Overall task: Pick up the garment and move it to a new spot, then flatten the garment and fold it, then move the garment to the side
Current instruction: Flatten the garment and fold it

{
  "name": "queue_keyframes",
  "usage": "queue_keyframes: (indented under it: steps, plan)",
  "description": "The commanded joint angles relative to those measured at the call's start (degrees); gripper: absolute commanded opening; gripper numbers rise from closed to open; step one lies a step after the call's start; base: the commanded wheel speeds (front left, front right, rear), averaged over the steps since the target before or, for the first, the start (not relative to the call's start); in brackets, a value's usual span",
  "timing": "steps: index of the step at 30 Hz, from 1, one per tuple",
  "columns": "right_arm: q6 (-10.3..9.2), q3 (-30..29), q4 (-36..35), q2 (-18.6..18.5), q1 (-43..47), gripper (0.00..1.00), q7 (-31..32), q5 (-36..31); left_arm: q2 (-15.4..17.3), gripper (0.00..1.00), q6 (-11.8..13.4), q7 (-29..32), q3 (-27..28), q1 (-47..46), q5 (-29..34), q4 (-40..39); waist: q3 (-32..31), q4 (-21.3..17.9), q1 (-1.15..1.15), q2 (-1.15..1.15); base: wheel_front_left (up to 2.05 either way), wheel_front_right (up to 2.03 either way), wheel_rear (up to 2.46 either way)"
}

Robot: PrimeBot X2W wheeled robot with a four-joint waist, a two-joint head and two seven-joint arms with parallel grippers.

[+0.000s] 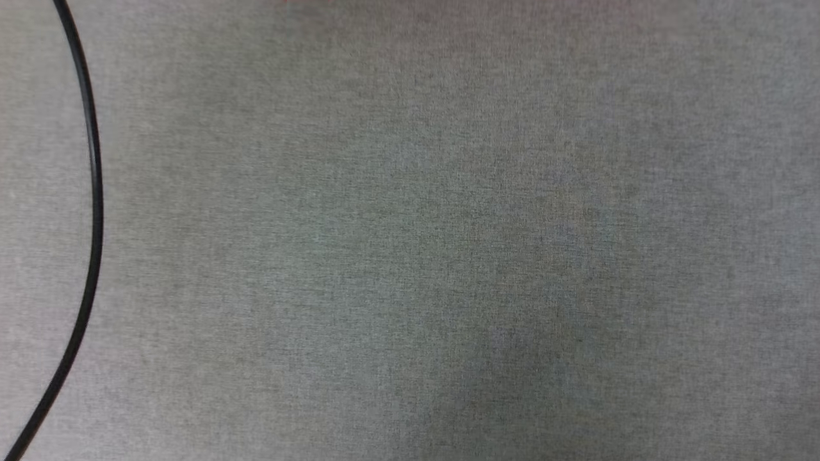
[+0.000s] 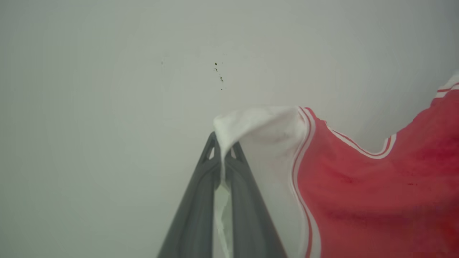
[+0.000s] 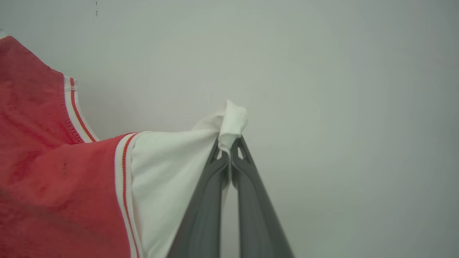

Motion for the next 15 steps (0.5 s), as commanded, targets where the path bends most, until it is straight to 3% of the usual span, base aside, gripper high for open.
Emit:
queue_keyframes:
  steps: [1, 6, 15]
  plan:
    - [-0.08, 1.3, 2.0, 0.6, -2.3, 0.0, -1.0, -0.3, -0.5, 0.0, -0.2, -1.2, 0.3, -1.5, 0.2, 1.4, 1.4, -0.4, -0.02, 0.0, 0.0, 0.0, 0.0]
    - [-0.08, 5.1, 8.9, 2.7, -6.8, 0.0, -4.6, 0.6, -1.3, 0.0, -1.2, -3.6, 0.2, -2.5, -0.1, 6.5, 2.1, -0.7, -0.02, 0.0, 0.0, 0.0, 0.0]
    - [-0.08, 13.4, 16.7, 4.3, -2.0, 0.0, -11.8, 3.6, -2.0, 0.0, -3.2, -8.6, -1.6, 5.4, -1.1, 12.5, 0.4, -1.7, -0.02, 0.0, 0.0, 0.0, 0.0]
